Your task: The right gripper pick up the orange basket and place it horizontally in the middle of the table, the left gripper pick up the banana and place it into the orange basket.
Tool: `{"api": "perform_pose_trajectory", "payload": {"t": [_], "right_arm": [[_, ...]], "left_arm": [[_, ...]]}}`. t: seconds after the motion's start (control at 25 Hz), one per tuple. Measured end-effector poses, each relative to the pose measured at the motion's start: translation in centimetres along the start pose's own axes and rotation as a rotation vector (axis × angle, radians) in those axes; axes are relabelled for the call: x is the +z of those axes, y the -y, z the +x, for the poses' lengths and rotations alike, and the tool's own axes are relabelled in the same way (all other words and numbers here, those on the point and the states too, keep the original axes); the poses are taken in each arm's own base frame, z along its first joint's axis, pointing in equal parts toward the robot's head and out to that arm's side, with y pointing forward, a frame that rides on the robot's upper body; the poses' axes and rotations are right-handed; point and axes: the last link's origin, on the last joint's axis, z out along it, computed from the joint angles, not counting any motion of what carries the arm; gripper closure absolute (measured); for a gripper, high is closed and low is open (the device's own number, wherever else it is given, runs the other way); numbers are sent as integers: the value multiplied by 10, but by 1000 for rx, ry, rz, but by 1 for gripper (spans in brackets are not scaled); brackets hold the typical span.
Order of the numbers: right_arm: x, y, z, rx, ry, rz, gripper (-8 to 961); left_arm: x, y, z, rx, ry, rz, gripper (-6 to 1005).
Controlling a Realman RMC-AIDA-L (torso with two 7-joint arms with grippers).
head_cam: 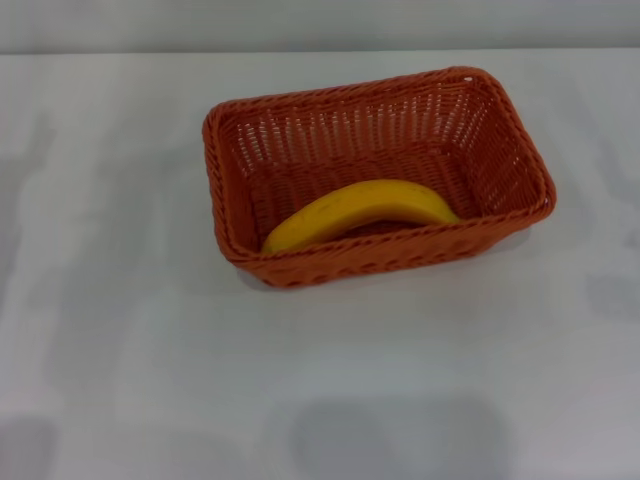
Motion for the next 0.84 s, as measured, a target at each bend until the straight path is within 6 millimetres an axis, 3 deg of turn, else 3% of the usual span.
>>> {"api": "perform_pose_trajectory", "payload": {"t": [0.2,0.48,0.84], "right_arm": [[8,-7,1,6,-9,-18,96],[9,-11,1,1,-8,-39,96],[7,-11,0,-10,-7,-48,96]], "left_arm": [[-22,14,-3,-21,-17,94,123],[-32,13,-12,158,0,133,123],[-48,19,-15,131,-2,197,123]]}}
